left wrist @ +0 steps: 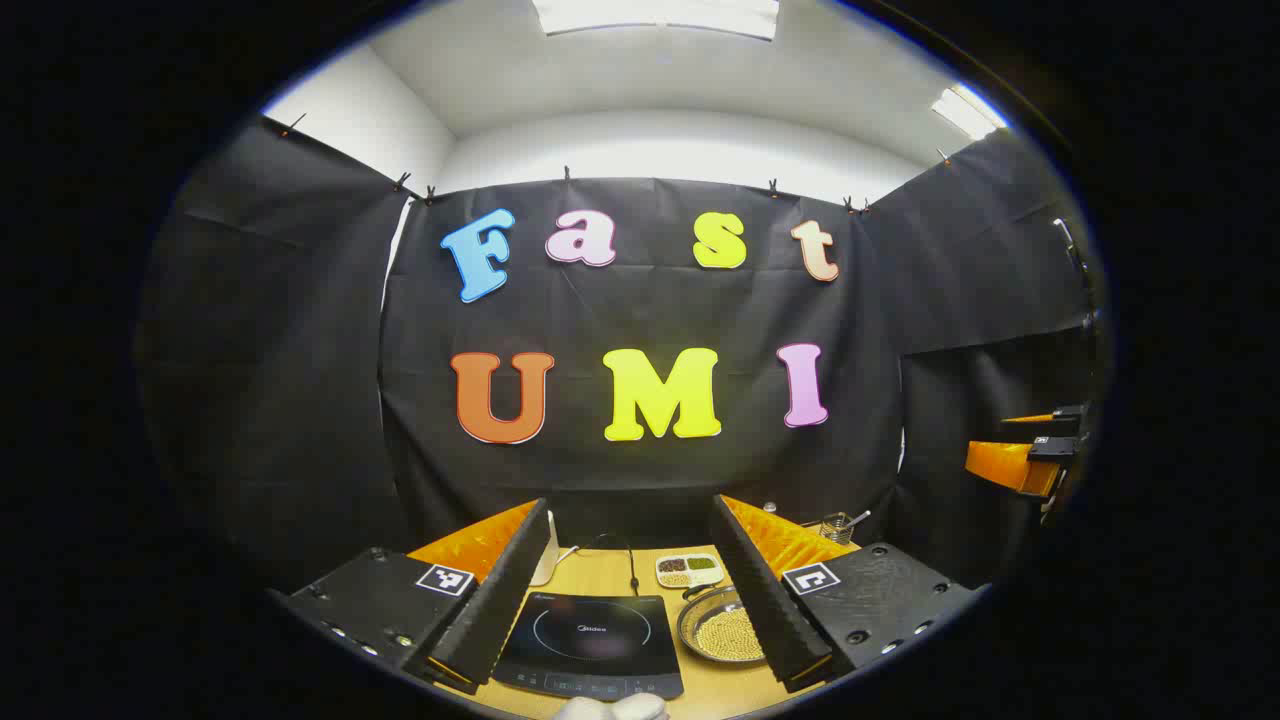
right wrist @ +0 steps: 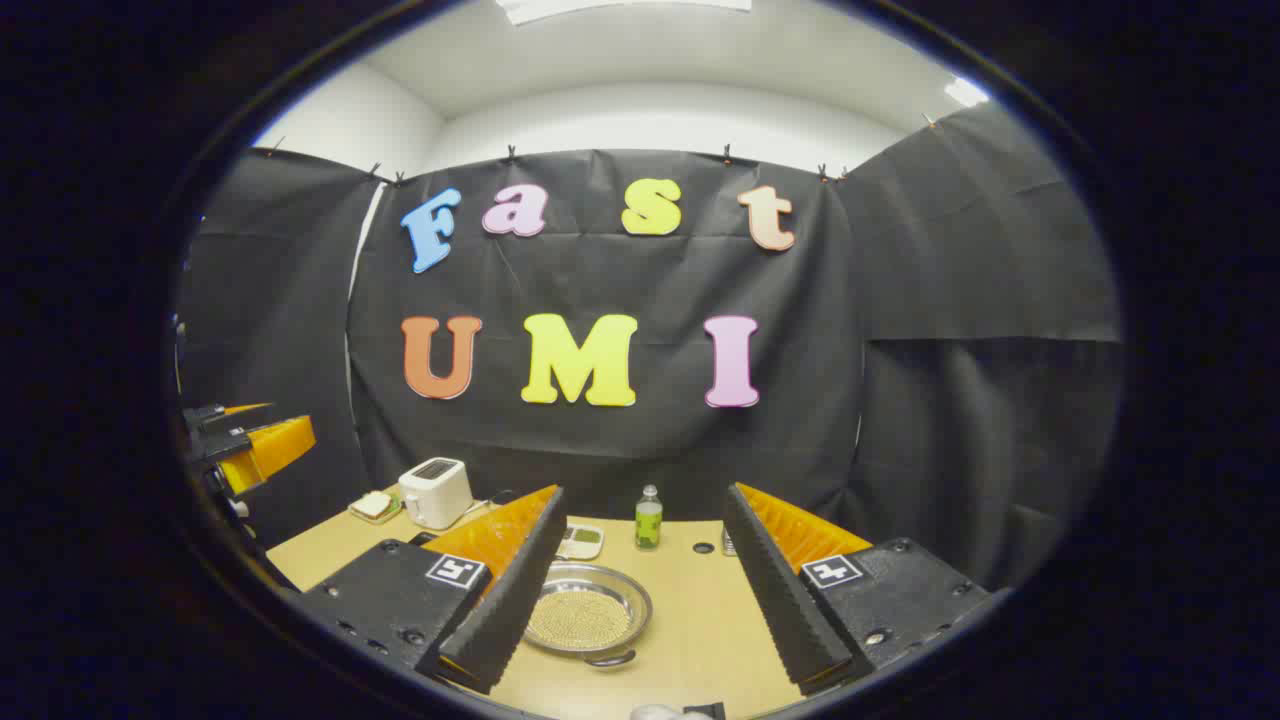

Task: First push the handle of the pot to place it horizontally, then grasp the pot with both hands and set it on the induction cooktop.

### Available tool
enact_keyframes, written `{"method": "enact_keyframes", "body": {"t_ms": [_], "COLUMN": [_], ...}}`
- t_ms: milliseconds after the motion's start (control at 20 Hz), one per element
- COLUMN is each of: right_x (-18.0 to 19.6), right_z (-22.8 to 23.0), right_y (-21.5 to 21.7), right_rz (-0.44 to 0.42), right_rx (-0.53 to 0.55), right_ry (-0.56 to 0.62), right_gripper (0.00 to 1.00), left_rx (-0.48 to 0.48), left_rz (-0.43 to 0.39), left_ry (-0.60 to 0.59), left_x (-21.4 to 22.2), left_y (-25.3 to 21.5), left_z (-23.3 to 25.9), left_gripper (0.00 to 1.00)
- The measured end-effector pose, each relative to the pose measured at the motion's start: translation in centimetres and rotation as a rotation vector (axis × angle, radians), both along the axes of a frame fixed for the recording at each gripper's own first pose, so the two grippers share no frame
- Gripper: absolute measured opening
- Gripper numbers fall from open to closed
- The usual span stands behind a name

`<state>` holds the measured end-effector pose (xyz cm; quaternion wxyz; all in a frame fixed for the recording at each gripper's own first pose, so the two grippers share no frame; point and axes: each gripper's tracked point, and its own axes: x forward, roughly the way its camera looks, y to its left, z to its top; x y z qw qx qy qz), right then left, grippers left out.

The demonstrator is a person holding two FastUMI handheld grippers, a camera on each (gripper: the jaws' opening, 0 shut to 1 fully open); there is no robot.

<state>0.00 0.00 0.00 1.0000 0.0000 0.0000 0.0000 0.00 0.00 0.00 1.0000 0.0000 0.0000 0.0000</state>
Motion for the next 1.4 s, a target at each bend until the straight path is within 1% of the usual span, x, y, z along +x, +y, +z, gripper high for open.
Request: {"method": "enact_keyframes", "body": {"t_ms": [150, 200, 300, 350, 450, 500, 550, 600, 650, 750, 800, 850, 1050, 1150, 1250, 1300, 1350, 1400], "right_x": [0.3, 0.2, 0.4, 0.4, 0.4, 0.5, 0.5, 0.6, 0.7, 1.1, 1.3, 1.5, 2.1, 2.2, 2.2, 2.4, 2.4, 2.4], "right_z": [-0.2, -0.3, -0.2, -0.3, -0.7, -0.7, -0.7, -0.8, -0.9, -1.1, -1.1, -1.1, -1.0, -0.7, -0.9, -0.9, -0.8, -0.8], "right_y": [0.1, 0.0, -0.5, -0.6, -0.9, -1.2, -1.5, -1.4, -1.5, -2.0, -2.0, -2.0, -1.9, -1.2, -0.7, -0.5, -0.7, -0.5], "right_rz": [0.004, 0.004, -0.006, -0.005, -0.006, -0.013, -0.017, -0.014, -0.01, -0.011, -0.012, -0.01, -0.002, 0.018, 0.035, 0.039, 0.032, 0.034], "right_rx": [0.017, 0.019, 0.022, 0.021, 0.014, 0.012, 0.012, 0.014, 0.009, -0.008, -0.009, -0.004, 0.007, 0.015, 0.021, 0.022, 0.027, 0.028], "right_ry": [0.008, 0.011, 0.005, 0.008, 0.018, 0.019, 0.018, 0.022, 0.026, 0.035, 0.037, 0.037, 0.039, 0.034, 0.04, 0.043, 0.041, 0.041], "right_gripper": [0.98, 1.0, 1.0, 0.98, 0.98, 1.0, 0.98, 1.0, 0.98, 0.98, 1.0, 0.98, 0.98, 0.99, 0.7, 0.65, 0.5, 0.38], "left_rx": [0.007, 0.008, 0.009, 0.01, 0.012, 0.012, 0.013, 0.017, 0.019, 0.016, 0.012, 0.012, 0.017, 0.018, 0.017, 0.016, 0.017, 0.019], "left_rz": [0.008, 0.009, 0.02, 0.023, 0.033, 0.031, 0.03, 0.03, 0.032, 0.03, 0.024, 0.019, 0.021, 0.025, 0.025, 0.024, 0.023, 0.024], "left_ry": [-0.005, -0.009, -0.012, -0.009, -0.004, -0.005, -0.006, -0.007, -0.008, -0.006, -0.005, -0.006, -0.003, -0.004, 0.002, 0.004, 0.004, 0.006], "left_x": [-0.1, 0.0, -0.1, -0.2, -0.3, -0.2, -0.1, -0.1, 0.0, 0.0, 0.1, 0.1, 0.3, 0.4, 0.5, 0.6, 0.6, 0.6], "left_y": [0.2, 0.2, 0.3, 0.3, 0.4, 0.3, 0.3, 0.2, 0.2, -0.1, -0.5, -0.6, -0.5, -0.4, -0.2, -0.2, -0.1, -0.1], "left_z": [0.0, 0.1, 0.0, -0.1, -0.4, -0.4, -0.4, -0.4, -0.5, -0.6, -0.7, -0.5, -0.4, -0.5, -0.6, -0.6, -0.6, -0.7], "left_gripper": [0.96, 0.96, 0.96, 0.96, 0.96, 0.96, 0.96, 0.96, 0.96, 0.96, 0.96, 0.96, 0.96, 0.96, 0.96, 0.96, 0.96, 0.96]}}
